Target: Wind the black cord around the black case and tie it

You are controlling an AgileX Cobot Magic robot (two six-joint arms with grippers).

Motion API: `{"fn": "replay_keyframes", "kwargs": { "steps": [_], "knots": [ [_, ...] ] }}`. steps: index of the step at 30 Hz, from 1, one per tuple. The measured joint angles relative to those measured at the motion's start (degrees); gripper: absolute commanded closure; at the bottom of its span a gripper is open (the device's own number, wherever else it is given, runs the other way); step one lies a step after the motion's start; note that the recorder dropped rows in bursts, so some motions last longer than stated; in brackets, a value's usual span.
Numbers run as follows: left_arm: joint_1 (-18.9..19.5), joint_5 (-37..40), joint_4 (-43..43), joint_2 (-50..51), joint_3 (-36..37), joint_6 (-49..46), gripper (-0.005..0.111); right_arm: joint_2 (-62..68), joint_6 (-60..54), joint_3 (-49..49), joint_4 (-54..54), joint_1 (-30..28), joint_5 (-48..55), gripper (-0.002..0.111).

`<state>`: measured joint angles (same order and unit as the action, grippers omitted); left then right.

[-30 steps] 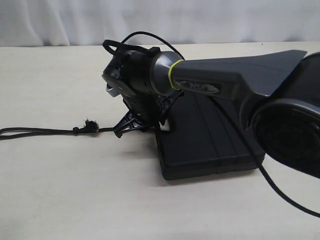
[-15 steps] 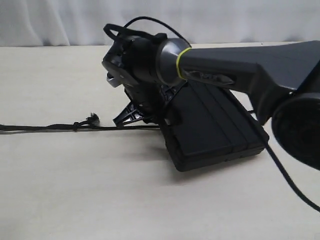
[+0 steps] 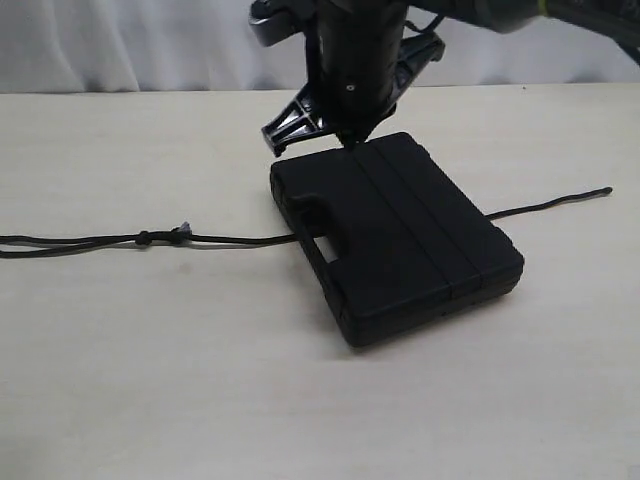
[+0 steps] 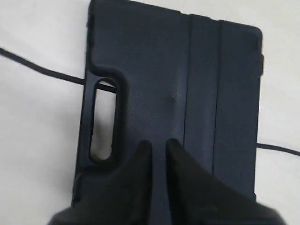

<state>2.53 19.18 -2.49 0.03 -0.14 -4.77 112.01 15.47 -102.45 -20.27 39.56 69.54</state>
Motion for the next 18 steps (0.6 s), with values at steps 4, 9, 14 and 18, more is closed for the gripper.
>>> {"fn": "replay_keyframes", "kwargs": {
  "steps": [4, 9, 14, 18],
  "knots": [
    [0.0, 0.0, 0.0, 0.0, 0.0, 0.0, 0.107, -0.1, -0.4, 2.2, -3.2, 6.6, 0.0, 0.057],
    [0.0, 0.0, 0.0, 0.0, 0.0, 0.0, 0.107, 1.5, 6.8, 6.2, -9.5, 13.5, 0.0, 0.057],
    [0.0, 0.0, 0.0, 0.0, 0.0, 0.0, 0.107, 7.4, 17.3, 9.1, -21.1, 17.3, 0.4, 0.057],
    [0.0, 0.0, 0.0, 0.0, 0.0, 0.0, 0.107, 13.6, 21.4, 8.9, -26.4, 19.5, 0.0, 0.057]
  ]
}}
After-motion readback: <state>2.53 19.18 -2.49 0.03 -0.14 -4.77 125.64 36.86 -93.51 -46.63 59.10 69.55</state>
